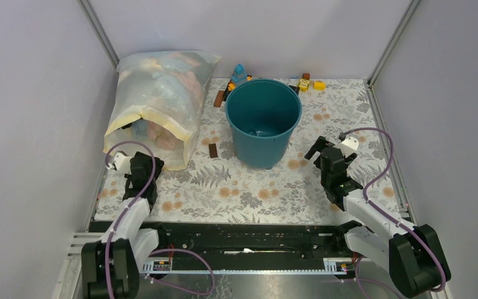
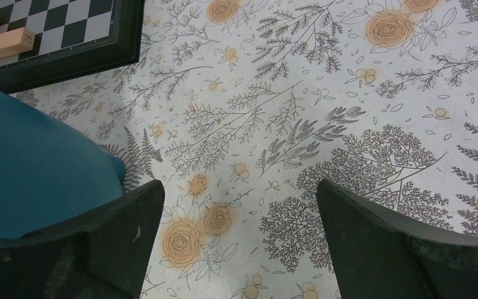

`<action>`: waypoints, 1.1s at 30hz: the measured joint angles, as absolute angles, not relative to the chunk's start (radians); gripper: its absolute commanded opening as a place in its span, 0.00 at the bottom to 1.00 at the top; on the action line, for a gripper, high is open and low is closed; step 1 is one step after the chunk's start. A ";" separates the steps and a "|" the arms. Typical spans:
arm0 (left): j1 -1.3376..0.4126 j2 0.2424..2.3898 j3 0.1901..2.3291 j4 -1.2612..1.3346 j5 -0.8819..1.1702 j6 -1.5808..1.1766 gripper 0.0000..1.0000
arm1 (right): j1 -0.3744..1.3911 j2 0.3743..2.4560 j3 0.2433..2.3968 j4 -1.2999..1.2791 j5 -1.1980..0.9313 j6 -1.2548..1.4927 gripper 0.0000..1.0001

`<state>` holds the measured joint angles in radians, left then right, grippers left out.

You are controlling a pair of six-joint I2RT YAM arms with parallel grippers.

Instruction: Put the trash bags into the trash bin

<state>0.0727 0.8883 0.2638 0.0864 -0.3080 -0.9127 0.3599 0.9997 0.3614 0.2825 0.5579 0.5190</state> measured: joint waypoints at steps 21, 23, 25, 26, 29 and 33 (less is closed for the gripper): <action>0.117 1.328 0.450 0.399 -0.032 -0.976 0.81 | 0.360 1.010 0.361 0.308 0.509 0.505 1.00; 0.117 1.384 0.465 0.426 -0.013 -0.998 0.80 | 0.360 1.010 0.361 0.309 0.504 0.504 1.00; 0.117 1.423 0.468 0.451 0.001 -1.019 0.73 | 0.360 1.010 0.361 0.310 0.502 0.501 1.00; 0.117 1.439 0.470 0.461 0.006 -1.027 0.66 | 0.360 1.010 0.361 0.312 0.502 0.501 1.00; 0.117 1.502 0.485 0.495 0.018 -1.057 0.32 | 0.360 1.011 0.361 0.318 0.501 0.500 1.00; 0.117 1.589 0.516 0.554 0.036 -1.075 0.00 | 0.360 1.012 0.361 0.321 0.482 0.496 1.00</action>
<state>0.1173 1.5890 0.5163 0.5537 0.0357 -1.0748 0.3599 1.0122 0.3614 0.3206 0.4820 0.4961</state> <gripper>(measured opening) 0.105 0.994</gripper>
